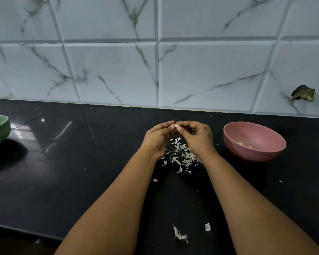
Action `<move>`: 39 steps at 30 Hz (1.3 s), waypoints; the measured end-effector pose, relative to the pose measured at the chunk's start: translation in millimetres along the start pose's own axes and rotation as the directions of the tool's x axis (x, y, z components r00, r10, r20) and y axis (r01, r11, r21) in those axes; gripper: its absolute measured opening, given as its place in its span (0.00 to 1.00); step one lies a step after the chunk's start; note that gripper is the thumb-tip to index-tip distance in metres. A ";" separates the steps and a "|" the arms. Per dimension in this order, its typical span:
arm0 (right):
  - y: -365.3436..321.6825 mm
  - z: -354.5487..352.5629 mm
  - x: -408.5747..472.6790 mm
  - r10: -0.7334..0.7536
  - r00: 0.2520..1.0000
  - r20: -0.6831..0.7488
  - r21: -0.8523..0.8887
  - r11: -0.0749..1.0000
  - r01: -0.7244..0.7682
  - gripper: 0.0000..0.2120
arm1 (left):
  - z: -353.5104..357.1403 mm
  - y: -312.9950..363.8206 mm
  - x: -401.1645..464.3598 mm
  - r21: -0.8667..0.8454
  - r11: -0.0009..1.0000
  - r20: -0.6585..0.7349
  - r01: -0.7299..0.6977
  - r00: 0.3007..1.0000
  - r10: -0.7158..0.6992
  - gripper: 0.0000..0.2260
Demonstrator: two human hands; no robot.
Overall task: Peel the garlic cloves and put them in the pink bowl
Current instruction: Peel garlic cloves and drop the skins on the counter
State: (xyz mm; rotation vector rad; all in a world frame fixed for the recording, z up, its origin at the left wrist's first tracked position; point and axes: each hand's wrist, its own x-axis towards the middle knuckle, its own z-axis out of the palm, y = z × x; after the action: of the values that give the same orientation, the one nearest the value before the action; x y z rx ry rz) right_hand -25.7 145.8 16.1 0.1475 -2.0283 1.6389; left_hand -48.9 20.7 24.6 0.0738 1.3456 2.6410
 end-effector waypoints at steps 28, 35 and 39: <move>10.6 9.4 6.8 0.105 0.989 -0.103 -0.181 0.976 -0.123 0.07 | 0.4 -7.3 0.4 0.125 0.980 0.061 -0.153 0.987 0.146 0.08; -2.5 3.1 4.8 0.204 0.958 -0.203 0.055 0.979 -0.197 0.15 | 1.8 -1.5 -0.3 0.004 0.994 0.067 -0.110 0.992 0.110 0.09; -3.2 2.9 2.1 0.138 0.979 -0.153 -0.019 0.990 -0.143 0.13 | 1.8 -3.0 -1.3 0.012 0.991 0.086 -0.131 0.988 0.130 0.09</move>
State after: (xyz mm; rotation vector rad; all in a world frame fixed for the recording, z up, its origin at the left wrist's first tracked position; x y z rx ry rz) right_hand -27.1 142.7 19.5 -0.1305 -1.9844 1.6496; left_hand -47.0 23.6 23.2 0.2834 1.3812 2.6973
